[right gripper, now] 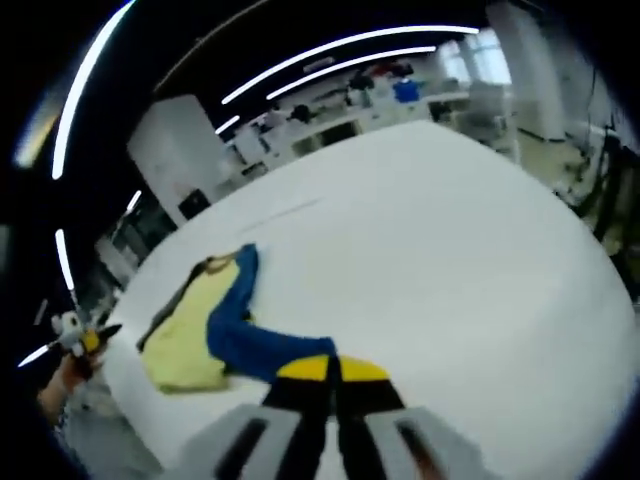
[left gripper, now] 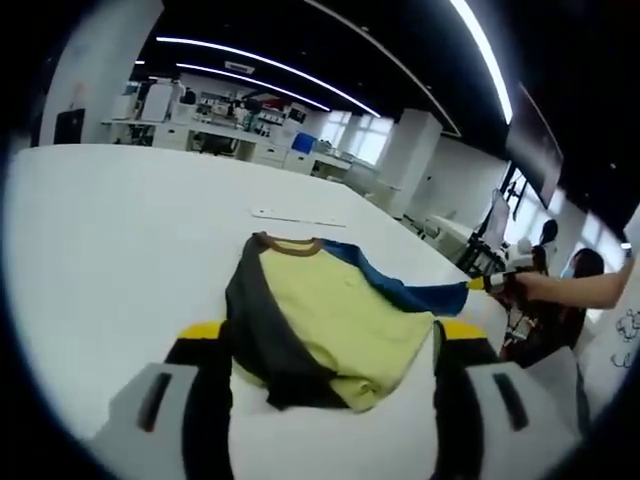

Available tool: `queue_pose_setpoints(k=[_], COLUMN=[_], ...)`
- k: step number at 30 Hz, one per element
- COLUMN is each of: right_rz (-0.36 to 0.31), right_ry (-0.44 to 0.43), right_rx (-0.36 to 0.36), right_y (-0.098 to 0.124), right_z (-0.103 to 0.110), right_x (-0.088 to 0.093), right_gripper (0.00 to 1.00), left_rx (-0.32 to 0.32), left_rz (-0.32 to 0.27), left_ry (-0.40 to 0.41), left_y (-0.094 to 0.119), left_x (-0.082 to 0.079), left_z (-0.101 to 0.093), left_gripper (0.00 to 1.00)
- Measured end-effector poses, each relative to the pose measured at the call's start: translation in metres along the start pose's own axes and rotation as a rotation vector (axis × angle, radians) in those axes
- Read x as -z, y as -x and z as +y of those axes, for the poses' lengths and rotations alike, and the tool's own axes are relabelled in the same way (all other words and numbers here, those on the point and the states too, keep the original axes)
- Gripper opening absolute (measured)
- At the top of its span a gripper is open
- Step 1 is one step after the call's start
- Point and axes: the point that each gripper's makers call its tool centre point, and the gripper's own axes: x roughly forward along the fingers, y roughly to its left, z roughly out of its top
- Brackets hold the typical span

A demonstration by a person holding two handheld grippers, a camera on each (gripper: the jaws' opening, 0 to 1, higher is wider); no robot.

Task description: Fold the garment on the visible template until the final outline fits inside the template.

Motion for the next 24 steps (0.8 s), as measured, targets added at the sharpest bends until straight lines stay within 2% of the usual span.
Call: queue_pose_setpoints(k=[2,8,10,16,21,24], right_rz=[-0.003,-0.007,-0.011,-0.005,0.006,-0.008], right_ry=[0.009,0.006,0.001,0.007,0.049,0.025], right_rx=[0.035,0.098,0.126,0.190,0.259,0.284], right_y=[0.001,0.006,0.005,0.003,-0.004,-0.009], right_z=[-0.016,-0.039,-0.055,-0.072,-0.091,-0.098], right_x=[-0.006,-0.018,-0.026,-0.037,-0.054,-0.067], right_gripper=[0.00,0.00,0.00,0.00,0.00,0.00], left_rx=[-0.004,-0.011,-0.012,-0.020,-0.025,-0.033], left_rz=[0.002,0.007,0.011,0.020,0.031,0.039], left_ry=[0.001,0.013,0.016,0.027,0.034,0.035], left_y=[0.000,-0.003,-0.004,-0.006,-0.008,-0.008], left_x=[0.001,0.003,0.004,0.007,0.011,0.012], left_z=[0.001,0.005,0.006,0.011,0.016,0.019], left_gripper=[0.80,0.80,0.80,0.80,0.80,0.80])
